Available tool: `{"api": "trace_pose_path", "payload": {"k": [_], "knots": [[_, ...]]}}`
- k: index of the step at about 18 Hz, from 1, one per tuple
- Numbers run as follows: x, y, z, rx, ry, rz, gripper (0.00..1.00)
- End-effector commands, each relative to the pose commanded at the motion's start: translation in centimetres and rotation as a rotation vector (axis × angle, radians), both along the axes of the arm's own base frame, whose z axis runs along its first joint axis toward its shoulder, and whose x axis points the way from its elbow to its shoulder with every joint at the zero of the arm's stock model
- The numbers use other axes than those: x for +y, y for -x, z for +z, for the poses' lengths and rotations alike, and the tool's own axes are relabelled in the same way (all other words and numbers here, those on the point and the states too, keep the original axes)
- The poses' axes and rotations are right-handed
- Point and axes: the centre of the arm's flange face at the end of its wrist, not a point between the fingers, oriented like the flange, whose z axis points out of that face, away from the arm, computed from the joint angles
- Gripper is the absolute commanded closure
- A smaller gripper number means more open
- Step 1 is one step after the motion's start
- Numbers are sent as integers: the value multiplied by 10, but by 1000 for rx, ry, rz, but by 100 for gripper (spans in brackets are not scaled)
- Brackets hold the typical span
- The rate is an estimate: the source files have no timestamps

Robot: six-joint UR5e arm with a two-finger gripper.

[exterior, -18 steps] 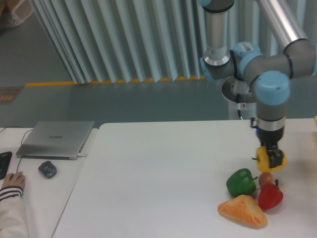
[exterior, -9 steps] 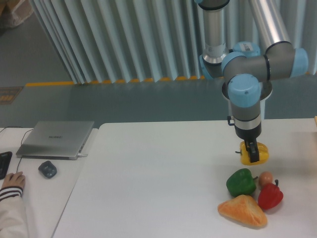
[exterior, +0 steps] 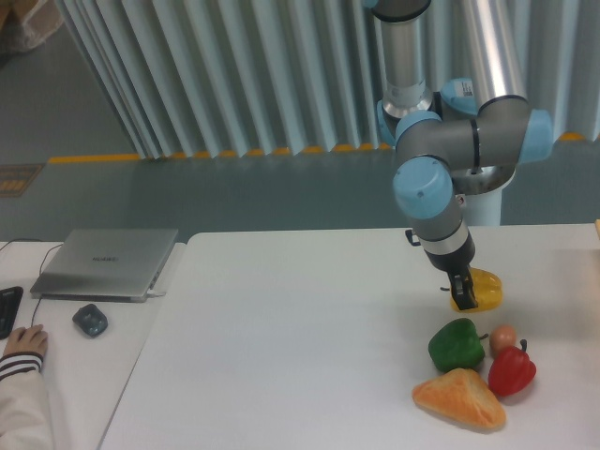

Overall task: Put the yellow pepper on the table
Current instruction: 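Lower the yellow pepper onto the table beside the green pepper, then open the gripper to release the yellow pepper and lower it past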

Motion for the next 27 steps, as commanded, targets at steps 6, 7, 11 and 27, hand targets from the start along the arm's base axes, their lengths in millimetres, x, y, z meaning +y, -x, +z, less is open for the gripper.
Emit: {"api": "trace_pose_path", "payload": {"k": [6,7,11,27], "knots": [[4,-4,-6,19,19,-2,18],[3,-2,-6,25,25,-6,0],[6,-5,-4,41,24,-2,0],[24,0,12,68,-118,142,0]]}}
